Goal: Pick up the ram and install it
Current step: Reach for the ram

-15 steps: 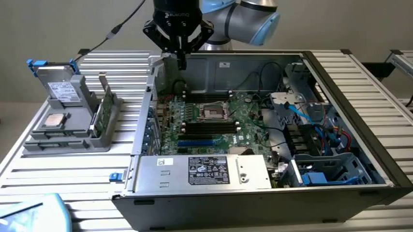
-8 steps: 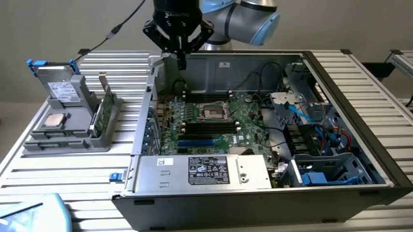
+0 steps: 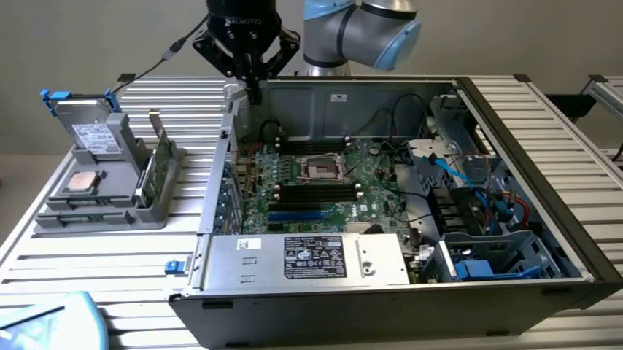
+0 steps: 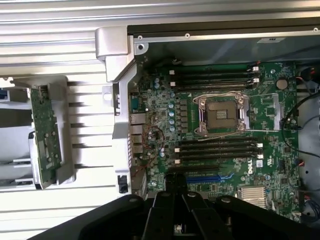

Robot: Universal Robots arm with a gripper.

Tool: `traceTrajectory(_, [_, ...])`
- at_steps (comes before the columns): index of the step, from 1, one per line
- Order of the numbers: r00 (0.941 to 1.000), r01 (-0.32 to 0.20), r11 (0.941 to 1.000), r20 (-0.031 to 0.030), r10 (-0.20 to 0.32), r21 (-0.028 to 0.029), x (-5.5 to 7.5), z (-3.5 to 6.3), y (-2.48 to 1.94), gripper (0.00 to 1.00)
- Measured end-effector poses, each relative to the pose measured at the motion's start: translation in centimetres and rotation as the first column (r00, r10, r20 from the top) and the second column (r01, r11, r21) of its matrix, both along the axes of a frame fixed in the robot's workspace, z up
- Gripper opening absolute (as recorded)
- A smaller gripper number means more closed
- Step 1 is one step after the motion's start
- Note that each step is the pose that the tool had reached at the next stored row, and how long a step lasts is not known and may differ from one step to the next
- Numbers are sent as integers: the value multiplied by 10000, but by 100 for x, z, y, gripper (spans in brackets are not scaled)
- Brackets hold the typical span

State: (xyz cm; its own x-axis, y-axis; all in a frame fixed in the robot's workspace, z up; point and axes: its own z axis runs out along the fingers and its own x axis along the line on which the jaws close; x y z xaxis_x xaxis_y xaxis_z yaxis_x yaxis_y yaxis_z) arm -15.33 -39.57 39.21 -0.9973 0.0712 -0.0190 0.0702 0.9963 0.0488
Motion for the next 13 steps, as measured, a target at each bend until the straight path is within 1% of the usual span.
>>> traceTrajectory(7, [10000,0,10000,0,0,-1,-316,-14,25,11])
traceTrajectory(13, [10000,0,10000,0,0,0,-590,-21,30,11])
